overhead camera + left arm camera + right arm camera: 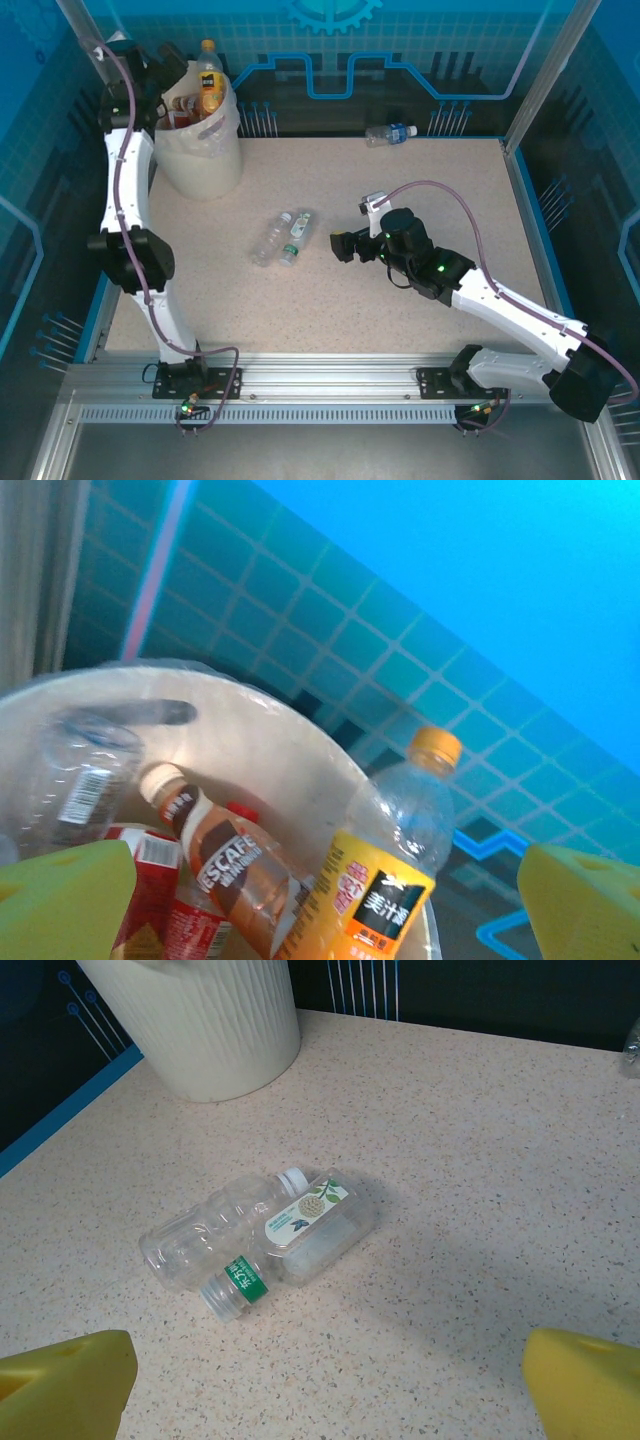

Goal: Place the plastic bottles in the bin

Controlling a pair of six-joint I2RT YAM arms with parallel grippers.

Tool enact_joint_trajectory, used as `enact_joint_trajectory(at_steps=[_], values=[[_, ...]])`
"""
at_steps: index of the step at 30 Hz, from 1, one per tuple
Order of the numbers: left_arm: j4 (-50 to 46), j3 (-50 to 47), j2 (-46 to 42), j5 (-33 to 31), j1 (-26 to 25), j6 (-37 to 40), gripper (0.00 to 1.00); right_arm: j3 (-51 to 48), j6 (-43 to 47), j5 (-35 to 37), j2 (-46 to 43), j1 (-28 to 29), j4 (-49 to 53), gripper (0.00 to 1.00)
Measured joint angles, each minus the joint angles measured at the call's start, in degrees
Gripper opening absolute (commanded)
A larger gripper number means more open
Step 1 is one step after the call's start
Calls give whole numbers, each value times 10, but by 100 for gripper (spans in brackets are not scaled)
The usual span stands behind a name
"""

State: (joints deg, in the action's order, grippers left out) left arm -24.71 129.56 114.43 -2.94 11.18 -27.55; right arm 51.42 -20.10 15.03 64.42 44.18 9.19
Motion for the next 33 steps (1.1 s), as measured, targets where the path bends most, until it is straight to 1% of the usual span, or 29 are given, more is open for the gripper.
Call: enact_joint_trajectory(at_steps=[3, 5, 10, 13, 15, 18, 20, 22, 24, 27, 29, 31, 33], values=[[2, 8, 23, 36, -9, 35, 96, 1, 0, 0, 4, 0, 3, 100], [-6, 42, 58, 50, -18, 63, 94, 3, 0, 0, 9, 0, 7, 100], [-46, 159, 168, 58, -37, 116, 91, 3, -5, 0, 14, 0, 11, 100], [-68, 182, 202, 56, -38, 136, 87, 3, -7, 0, 16, 0, 12, 100], [-90, 182, 210, 31, -38, 142, 83, 3, -9, 0, 16, 0, 14, 100], [-112, 182, 210, -12, -33, 128, 77, 3, -9, 0, 16, 0, 14, 100], [-115, 175, 204, -33, -25, 109, 76, 3, -9, 0, 16, 0, 15, 100], [-115, 146, 186, -52, -14, 88, 76, 3, -9, 0, 16, 0, 16, 100], [-116, 115, 163, -68, -1, 65, 79, 3, -11, 0, 16, 0, 17, 100], [-122, 104, 145, -68, 12, 41, 92, 3, -11, 0, 16, 0, 20, 100], [-124, 99, 131, -50, 15, 30, 98, 3, -11, 1, 16, 0, 20, 100], [-123, 85, 109, -24, 14, 22, 99, 4, -11, 2, 16, 0, 22, 100], [-113, 40, 64, 1, 7, 21, 99, 4, -11, 5, 16, 0, 24, 100]])
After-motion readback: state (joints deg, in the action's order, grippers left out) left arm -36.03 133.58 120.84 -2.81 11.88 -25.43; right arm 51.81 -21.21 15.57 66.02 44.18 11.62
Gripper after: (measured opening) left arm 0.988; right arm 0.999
